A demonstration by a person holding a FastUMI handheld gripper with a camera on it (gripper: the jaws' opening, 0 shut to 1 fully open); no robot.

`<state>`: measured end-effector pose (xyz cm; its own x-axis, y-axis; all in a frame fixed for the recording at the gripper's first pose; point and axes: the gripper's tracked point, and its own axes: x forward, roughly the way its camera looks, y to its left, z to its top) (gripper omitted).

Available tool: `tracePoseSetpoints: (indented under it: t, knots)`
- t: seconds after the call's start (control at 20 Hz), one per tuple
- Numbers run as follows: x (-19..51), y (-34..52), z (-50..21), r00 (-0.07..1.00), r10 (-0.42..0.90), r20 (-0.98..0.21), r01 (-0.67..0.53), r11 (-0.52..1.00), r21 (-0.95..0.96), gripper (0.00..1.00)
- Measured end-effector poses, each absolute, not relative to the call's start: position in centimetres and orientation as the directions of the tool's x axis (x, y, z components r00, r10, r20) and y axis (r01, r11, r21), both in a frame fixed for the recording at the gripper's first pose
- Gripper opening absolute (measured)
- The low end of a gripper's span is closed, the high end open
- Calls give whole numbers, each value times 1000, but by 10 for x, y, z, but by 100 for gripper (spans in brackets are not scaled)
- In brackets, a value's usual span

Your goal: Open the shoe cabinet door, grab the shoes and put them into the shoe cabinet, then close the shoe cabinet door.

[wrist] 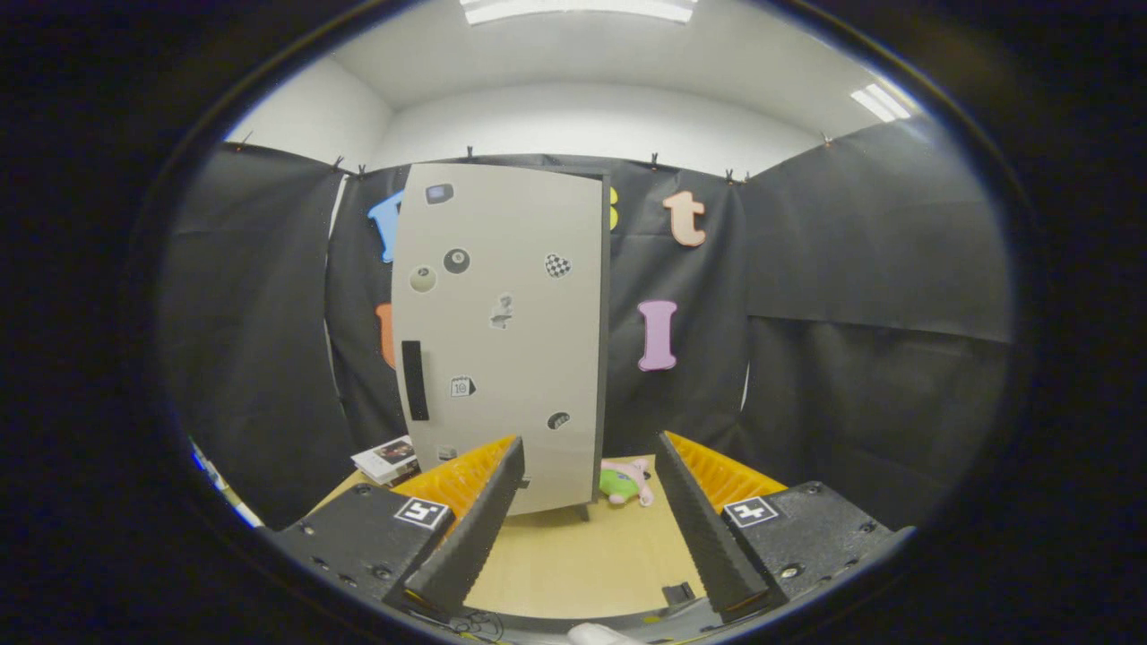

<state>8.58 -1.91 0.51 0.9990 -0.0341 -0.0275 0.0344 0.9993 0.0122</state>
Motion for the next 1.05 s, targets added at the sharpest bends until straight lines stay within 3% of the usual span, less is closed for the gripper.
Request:
tracePoseSetpoints:
  t: [1.05]
  knots:
    - [69,-22,10,999,-36,-1,36,999,21,97]
